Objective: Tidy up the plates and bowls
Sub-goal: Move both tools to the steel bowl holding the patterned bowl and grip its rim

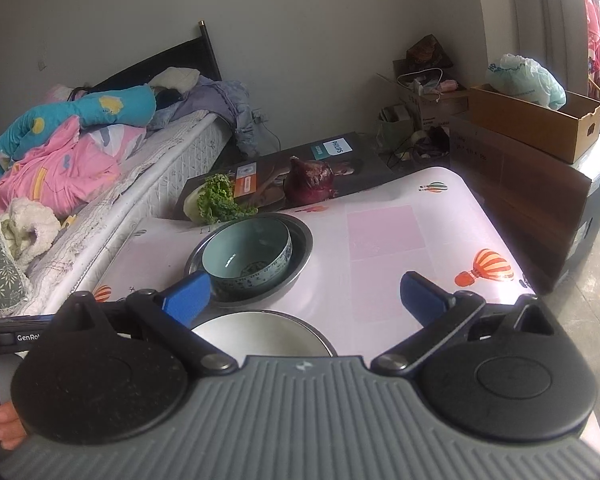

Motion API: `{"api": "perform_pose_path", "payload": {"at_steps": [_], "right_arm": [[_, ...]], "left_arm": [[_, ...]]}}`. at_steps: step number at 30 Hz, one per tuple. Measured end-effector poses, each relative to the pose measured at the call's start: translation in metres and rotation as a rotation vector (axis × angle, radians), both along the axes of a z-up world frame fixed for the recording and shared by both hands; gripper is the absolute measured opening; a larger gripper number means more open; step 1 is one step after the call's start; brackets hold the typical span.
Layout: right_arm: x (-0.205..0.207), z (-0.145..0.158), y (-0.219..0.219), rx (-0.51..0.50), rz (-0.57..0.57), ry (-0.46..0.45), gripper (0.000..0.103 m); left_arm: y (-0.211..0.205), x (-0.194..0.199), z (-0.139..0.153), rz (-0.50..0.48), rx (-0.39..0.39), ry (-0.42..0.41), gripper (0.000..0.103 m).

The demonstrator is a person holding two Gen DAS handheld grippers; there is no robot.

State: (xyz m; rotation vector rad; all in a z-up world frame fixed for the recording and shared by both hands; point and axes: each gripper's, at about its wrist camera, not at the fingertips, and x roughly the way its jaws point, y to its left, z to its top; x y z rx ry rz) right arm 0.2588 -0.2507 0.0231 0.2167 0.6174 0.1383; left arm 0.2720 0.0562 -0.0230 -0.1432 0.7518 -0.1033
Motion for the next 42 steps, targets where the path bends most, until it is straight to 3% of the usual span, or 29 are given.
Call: {"api": "perform_pose_path", "payload": {"at_steps": [3,7,13,16,19,23,32,38,42], "right_arm": [[0.037,-0.011,-0.002,0.033,0.019,0.051,0.101],[0.085,-0.026,-0.004,0.069,0.037,0.118,0.095],[0.138,-0.054,-0.003,0.101,0.046,0.212,0.069],[0.157,-0.069,-0.001,0.114,0.039,0.248,0.055],[0.170,-0.080,0.002,0.131,0.049,0.274,0.046],[0.181,-0.090,0.008,0.129,0.066,0.297,0.037],[0.201,-0.108,0.010,0.193,0.082,0.346,0.023],[0.208,-0.116,0.014,0.234,0.090,0.360,0.011],[0.205,-0.114,0.015,0.238,0.095,0.374,0.010]], "left_arm": [[-0.002,0.026,-0.002,0.000,-0.014,0.003,0.082],[-0.007,0.061,-0.007,-0.009,-0.037,0.034,0.071],[-0.015,0.100,-0.021,-0.022,-0.096,0.113,0.056],[-0.020,0.110,-0.028,-0.030,-0.115,0.145,0.053],[-0.027,0.117,-0.032,-0.033,-0.096,0.158,0.048],[-0.032,0.124,-0.038,-0.041,-0.087,0.185,0.032],[-0.044,0.137,-0.047,-0.053,-0.065,0.209,0.018],[-0.048,0.142,-0.052,-0.039,-0.078,0.237,0.016],[-0.047,0.138,-0.050,-0.044,-0.079,0.249,0.015]]}}
